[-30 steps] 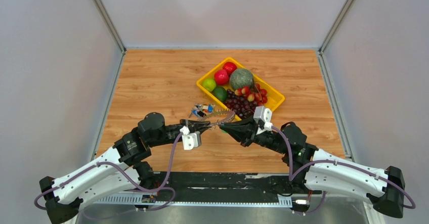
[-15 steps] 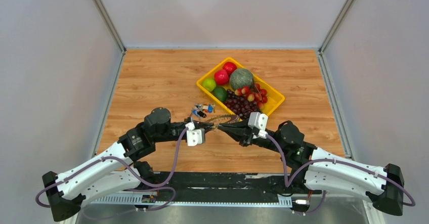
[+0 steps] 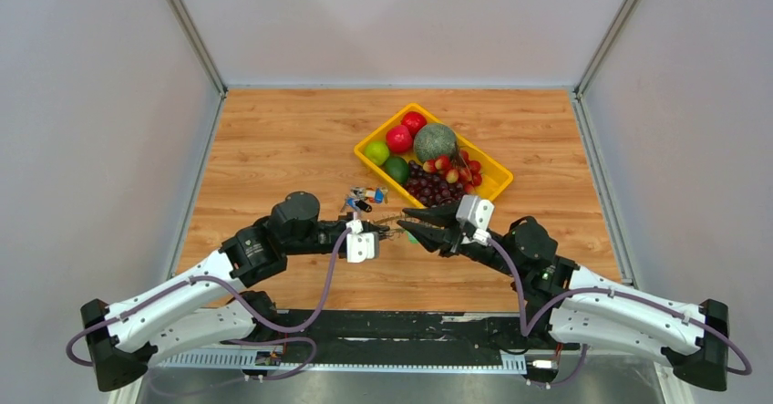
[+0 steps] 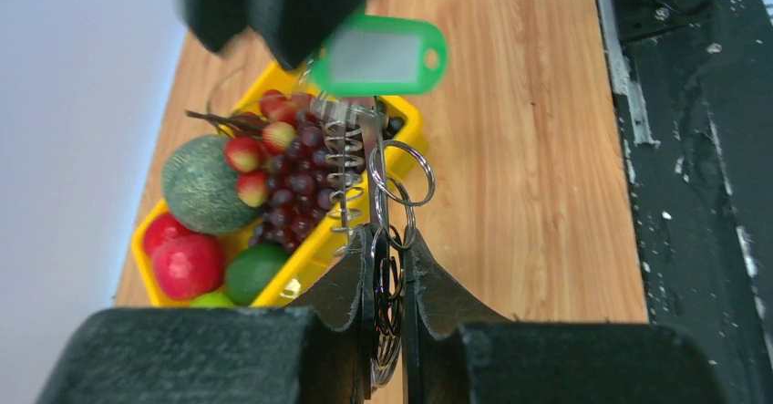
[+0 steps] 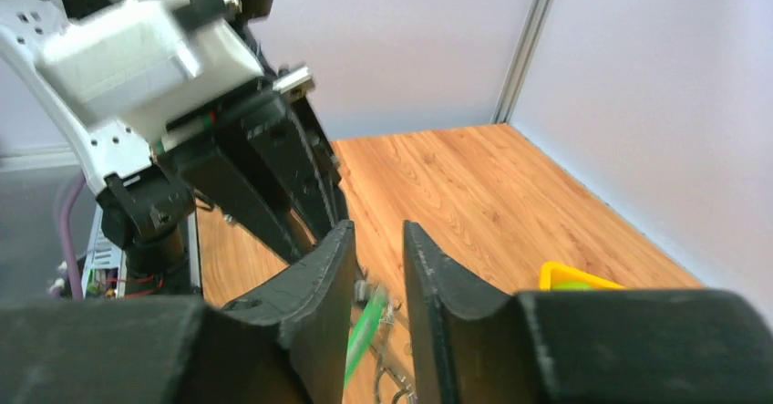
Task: Remove the keys from the keyring
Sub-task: Remove the key from the keyring.
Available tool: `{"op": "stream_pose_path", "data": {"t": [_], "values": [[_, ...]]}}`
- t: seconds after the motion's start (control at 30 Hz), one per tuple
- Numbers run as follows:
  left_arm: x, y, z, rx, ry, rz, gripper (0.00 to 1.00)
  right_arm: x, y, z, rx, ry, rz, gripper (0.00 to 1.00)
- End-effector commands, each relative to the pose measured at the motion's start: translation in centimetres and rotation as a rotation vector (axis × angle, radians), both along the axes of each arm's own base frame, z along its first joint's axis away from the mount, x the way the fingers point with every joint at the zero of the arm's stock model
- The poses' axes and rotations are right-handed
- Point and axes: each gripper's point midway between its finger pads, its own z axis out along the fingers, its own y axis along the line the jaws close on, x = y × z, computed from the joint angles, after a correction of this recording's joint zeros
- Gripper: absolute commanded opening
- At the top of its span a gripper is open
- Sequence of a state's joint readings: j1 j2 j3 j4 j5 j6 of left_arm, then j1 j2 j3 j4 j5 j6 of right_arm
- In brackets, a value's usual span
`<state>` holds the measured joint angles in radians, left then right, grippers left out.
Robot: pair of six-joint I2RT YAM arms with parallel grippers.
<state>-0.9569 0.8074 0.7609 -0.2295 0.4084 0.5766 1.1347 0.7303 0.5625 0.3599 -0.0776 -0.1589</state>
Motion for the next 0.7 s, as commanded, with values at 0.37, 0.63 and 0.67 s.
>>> {"op": "stream_pose_path", "data": {"t": [0.37,0.63,0.67], "values": [[0.3,1.0,1.2,-0.031,-0.019,0.066,0.0,-1.1,-3.5,0.5,0.073,0.185,-0.029,0.38],[0.2,1.1,1.2,-0.03,-0.038,0.058,0.0,-1.9,-2.9,-2.8,-0.009,0.345,0.007,0.27],[0.2,1.1,1.2,-0.03,-0.038,0.058,0.0,-2.0,-2.7,-3.3,-0.019,0.363,0.014,0.26]]}}
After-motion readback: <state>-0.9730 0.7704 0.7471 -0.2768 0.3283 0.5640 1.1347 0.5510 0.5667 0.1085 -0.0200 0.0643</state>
